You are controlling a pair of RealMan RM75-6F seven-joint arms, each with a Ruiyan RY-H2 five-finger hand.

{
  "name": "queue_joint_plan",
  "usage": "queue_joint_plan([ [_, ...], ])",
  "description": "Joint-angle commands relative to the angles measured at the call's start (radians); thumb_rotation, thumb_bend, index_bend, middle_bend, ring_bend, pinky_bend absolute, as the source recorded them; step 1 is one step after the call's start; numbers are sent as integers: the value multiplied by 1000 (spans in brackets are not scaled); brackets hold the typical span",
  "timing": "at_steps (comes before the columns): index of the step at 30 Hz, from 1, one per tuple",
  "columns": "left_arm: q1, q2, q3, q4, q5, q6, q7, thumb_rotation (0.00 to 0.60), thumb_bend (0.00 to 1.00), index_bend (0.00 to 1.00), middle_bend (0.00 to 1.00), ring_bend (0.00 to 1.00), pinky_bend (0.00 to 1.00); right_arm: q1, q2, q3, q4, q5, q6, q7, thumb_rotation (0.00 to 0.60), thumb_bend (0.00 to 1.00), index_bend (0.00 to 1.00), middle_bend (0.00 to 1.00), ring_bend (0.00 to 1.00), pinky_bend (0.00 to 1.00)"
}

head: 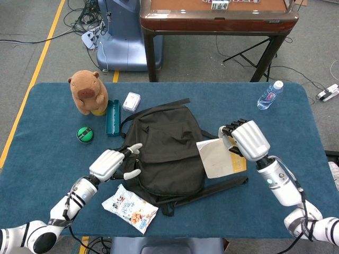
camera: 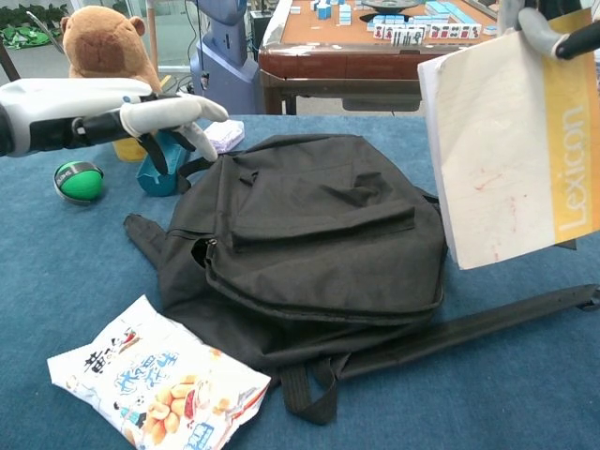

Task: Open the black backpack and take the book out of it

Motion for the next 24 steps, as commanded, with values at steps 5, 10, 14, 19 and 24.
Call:
queue_joint_plan([
  [5, -1, -26, -9, 69, -61, 31, 42, 0, 89, 40, 218, 153, 259, 75, -92, 17, 90, 112, -168, -20, 600, 477, 670, 526, 563, 602],
  [10, 13, -36, -10, 123, -84, 74, 67, 0, 89, 30, 215, 153, 239, 119, -99, 44, 66, 250, -300, -110, 600, 149, 36, 110, 134, 222],
  [14, 33, -22, -5, 142, -83, 90, 60, 0, 89, 26, 212, 153, 231, 121, -97, 58, 62, 272, -283, -147, 600, 18, 0, 0, 1, 51],
  [19, 53, -4, -3, 172, -86, 91, 30, 0, 89, 26, 203, 153, 230, 101, -63, 67, 40, 282, -250, -141, 600, 9, 0, 0, 0, 12],
  [24, 76, 23, -7, 185, -104, 90, 0, 76, 90, 34, 203, 154, 230, 37, 4, 52, -21, 250, -156, -148, 600, 100, 0, 111, 17, 36],
])
